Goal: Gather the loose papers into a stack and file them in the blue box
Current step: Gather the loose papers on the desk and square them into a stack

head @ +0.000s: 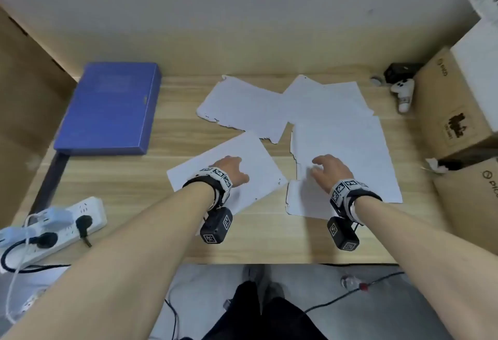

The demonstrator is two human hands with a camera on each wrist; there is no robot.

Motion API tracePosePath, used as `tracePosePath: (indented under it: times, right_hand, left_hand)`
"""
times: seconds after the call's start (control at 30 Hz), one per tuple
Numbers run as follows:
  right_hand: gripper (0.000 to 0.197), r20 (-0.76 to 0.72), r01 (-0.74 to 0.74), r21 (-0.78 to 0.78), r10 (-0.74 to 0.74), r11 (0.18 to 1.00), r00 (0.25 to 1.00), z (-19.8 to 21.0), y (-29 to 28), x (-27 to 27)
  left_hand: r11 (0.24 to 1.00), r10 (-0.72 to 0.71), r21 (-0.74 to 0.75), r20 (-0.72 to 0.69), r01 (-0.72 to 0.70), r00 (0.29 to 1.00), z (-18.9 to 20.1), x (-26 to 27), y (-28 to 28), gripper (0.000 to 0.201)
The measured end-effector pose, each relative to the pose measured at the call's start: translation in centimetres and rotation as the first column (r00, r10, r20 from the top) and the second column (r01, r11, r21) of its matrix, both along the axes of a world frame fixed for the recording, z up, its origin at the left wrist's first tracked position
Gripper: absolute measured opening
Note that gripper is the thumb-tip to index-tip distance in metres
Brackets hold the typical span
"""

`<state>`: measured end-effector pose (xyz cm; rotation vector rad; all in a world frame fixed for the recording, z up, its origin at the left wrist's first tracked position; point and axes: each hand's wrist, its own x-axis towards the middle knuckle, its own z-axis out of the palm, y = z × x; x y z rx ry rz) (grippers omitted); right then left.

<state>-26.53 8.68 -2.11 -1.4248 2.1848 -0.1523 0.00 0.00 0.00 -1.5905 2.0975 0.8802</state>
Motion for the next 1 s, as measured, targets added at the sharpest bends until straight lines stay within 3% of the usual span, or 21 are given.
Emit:
tracePosePath:
  times: [0.13,0.23,0.37,0.53,0.63,0.83,0.93,1.0]
  right_hand:
    - [0.035,-0.048,0.062,0.027,-0.061,0.998,0.997,-1.2,0.2,-0.6]
    - [0.033,-0.050,0.046,0.036,-0.044,0.998,0.998,-2.3,-0.2,-0.5]
    - [0.038,-0.074,0.078,0.039,-0.075,0.996,0.994,-3.0,-1.2,0.2]
    - [0.070,-0.202,0.078,0.123,-0.052,0.989,0.978,-3.3,-2.5,2.0]
    - [0.072,-0.270,0.063,0.148,-0.021,0.987,0.963,-3.8,-3.1,2.5]
    - [0.038,-0.305,-0.010,0.153,0.057,0.988,0.951,-4.6,-3.3,2.2]
    - [0.031,-0.321,-0.058,0.144,0.102,0.988,0.941,-4.8,-2.7,1.8]
    - [0.031,-0.307,-0.069,0.135,0.107,0.988,0.946,-4.6,-2.4,1.4]
  left_hand:
    - [0.970,-0.243,0.058,0.161,0.237,0.957,-2.1,-0.2,0.9,0.061]
    - [0.948,-0.309,0.000,0.229,0.317,0.923,-3.7,0.5,1.1,0.077]
    - [0.943,-0.302,-0.067,0.249,0.327,0.920,-4.6,1.3,1.1,0.096]
    - [0.954,-0.266,-0.083,0.220,0.290,0.939,-5.1,1.5,1.4,0.101]
    - [0.963,-0.239,-0.072,0.218,0.260,0.946,-5.4,1.1,1.3,0.102]
    - [0.969,-0.166,-0.155,0.170,0.193,0.971,-5.3,0.4,1.5,0.074]
    - [0.971,-0.081,-0.221,0.077,0.096,0.994,-4.6,0.8,1.1,0.046]
    - [0.976,0.001,-0.216,0.002,0.000,1.000,-3.6,1.4,0.5,0.038]
